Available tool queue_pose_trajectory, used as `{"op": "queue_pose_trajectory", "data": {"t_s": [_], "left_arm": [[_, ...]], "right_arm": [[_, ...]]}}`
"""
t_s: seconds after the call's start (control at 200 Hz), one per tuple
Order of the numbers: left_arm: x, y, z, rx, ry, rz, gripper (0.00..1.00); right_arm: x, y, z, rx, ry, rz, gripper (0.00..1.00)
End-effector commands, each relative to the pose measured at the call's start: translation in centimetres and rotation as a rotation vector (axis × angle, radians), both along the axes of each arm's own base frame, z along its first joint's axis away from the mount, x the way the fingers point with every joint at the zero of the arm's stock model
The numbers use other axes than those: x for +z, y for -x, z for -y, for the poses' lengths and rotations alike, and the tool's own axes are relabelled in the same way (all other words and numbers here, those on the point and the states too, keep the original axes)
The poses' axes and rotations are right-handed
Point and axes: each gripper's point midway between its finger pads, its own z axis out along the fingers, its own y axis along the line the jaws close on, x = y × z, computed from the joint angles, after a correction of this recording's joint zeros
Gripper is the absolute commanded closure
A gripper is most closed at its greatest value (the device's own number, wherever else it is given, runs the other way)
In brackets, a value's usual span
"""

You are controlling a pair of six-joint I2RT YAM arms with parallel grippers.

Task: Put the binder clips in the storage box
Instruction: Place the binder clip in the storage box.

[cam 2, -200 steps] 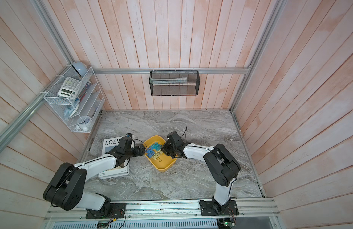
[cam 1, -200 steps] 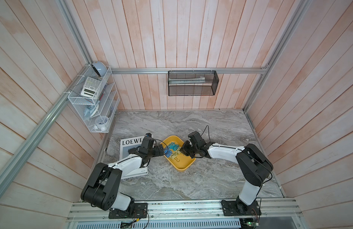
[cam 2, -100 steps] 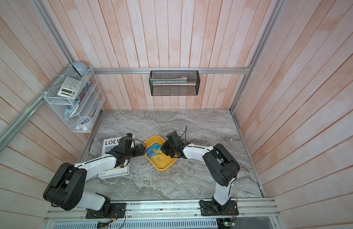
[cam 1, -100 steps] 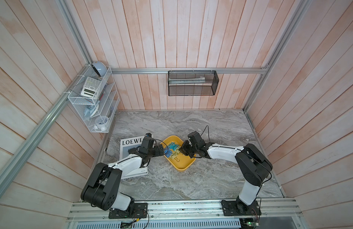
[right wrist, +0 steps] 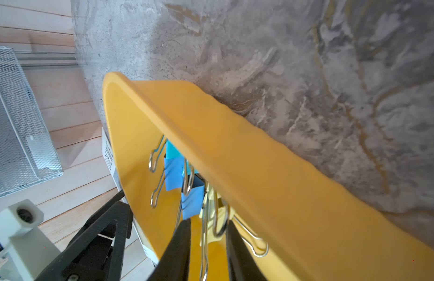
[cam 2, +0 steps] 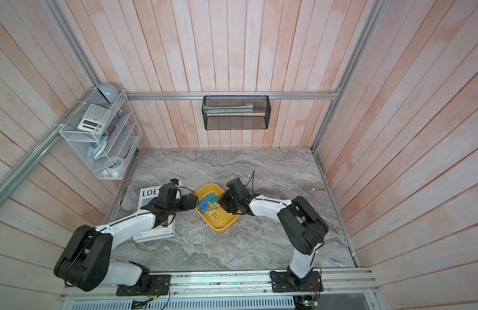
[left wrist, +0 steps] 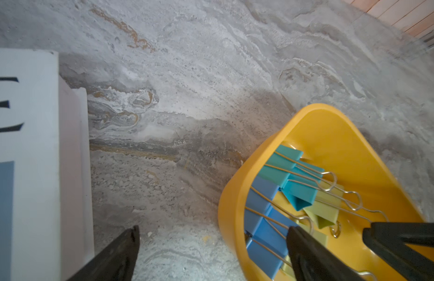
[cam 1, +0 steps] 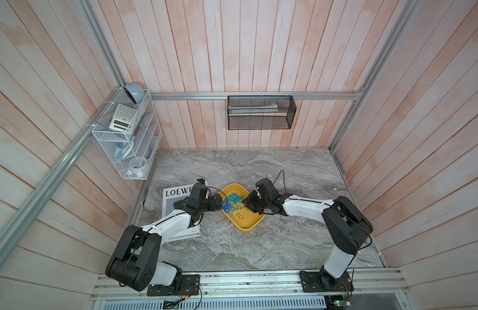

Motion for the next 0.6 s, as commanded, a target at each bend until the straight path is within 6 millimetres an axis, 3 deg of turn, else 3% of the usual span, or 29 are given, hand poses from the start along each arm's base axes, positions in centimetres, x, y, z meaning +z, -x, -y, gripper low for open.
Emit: {"op": "queue_pose_trajectory", "data": {"t_s": [0.0,0.145,0.235,0.305,0.37,0.48,0.595], "left_arm": [[2.2,-0.3,0.2,0.005,0.040,0.049,0.00],[4.8,0.1,-0.5,0.049,0.066,0.104,0.00],[5.9,1.0,-1.7,0.116,0.084,0.117,0.00],[6.5,2.1,-1.8,0.153,0.110,0.115,0.00],[7.4,3.3,-1.1,0.161,0.086,0.132,0.00],[8.4,5.2,0.0,0.158,0.010,0.163,0.00],[8.1,6.0,-0.6,0.164,-0.004,0.148,0.00]], "right_arm": [[1.7,0.8,0.5,0.029,-0.004,0.034,0.70],[4.4,1.4,0.8,0.051,-0.035,0.090,0.69],[8.1,1.7,1.0,0.105,-0.047,0.184,0.69],[10.1,1.8,2.2,0.148,0.022,0.248,0.69],[9.9,1.4,4.8,0.107,0.129,0.244,0.69],[9.8,0.7,6.7,0.116,0.107,0.258,0.69],[9.8,2.2,8.3,0.170,0.180,0.256,0.75]]}}
